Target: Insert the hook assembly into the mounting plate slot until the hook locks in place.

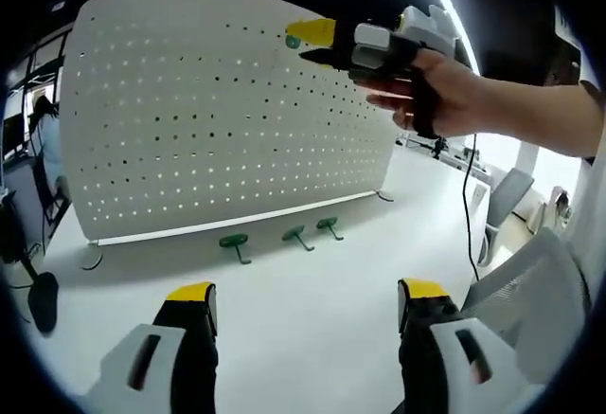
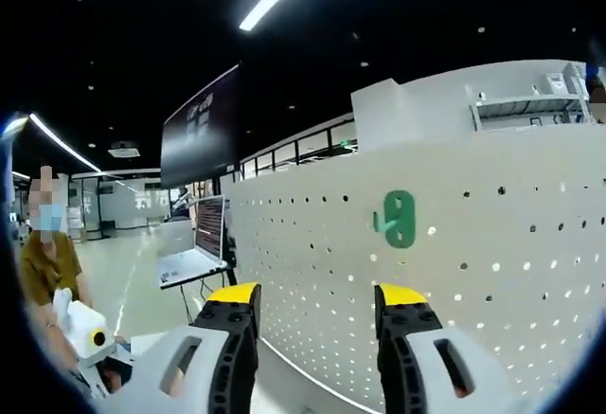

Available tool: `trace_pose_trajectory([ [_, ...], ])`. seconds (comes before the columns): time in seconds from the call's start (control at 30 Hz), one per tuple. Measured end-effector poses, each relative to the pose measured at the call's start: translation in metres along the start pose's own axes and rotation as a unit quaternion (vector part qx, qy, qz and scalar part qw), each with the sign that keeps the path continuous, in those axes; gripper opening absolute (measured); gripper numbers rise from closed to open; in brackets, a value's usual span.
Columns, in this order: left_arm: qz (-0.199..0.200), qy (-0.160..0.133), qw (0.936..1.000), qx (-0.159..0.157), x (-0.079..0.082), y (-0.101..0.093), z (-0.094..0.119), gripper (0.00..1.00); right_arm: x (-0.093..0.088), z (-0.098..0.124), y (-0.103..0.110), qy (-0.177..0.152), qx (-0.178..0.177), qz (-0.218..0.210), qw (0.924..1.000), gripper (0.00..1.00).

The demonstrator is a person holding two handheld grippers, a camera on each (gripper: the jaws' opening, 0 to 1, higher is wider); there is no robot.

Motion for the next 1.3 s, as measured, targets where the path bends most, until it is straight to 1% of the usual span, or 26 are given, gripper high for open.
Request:
trace_pose_trajectory([
  [0.27,-0.003,0.001,1.0,-0.002,-0.001,-0.001,0.0,0.81,-0.021,0.029,0.006,0.023,0.001,-0.001,0.9997,0.48],
  [0.5,-0.005,0.001,1.0,-0.003,0.0,-0.002,0.0,0.8,-0.035,0.049,0.01,0.032,-0.006,-0.012,0.9994,0.5],
  [0.7,-0.001,0.0,1.0,-0.002,0.0,-0.001,0.0,0.81,-0.054,0.066,0.01,0.051,-0.012,-0.02,0.9984,0.51],
  [0.8,-0.001,-0.001,1.0,-0.001,0.0,-0.001,0.0,0.8,-0.061,0.074,0.01,0.056,-0.015,-0.025,0.998,0.51],
  [0.97,0.0,-0.001,1.0,-0.002,0.0,-0.001,0.0,0.81,-0.069,0.086,0.011,0.062,-0.02,-0.032,0.9974,0.52],
  [1.3,0.0,-0.001,1.0,-0.007,-0.001,-0.002,-0.001,0.81,-0.078,0.105,0.012,0.066,-0.031,-0.037,0.9966,0.55],
])
Point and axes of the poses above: the point that each gripper's makers call its tool centre point, and the gripper's own axes: z roughly backward along the fingers, y roughly to its left, x roughly out of its top, the point moved 4 cm from there along z, roughly backward along the fingers, and after that the axes turned 11 degrees about x, right-handed, at the moved point
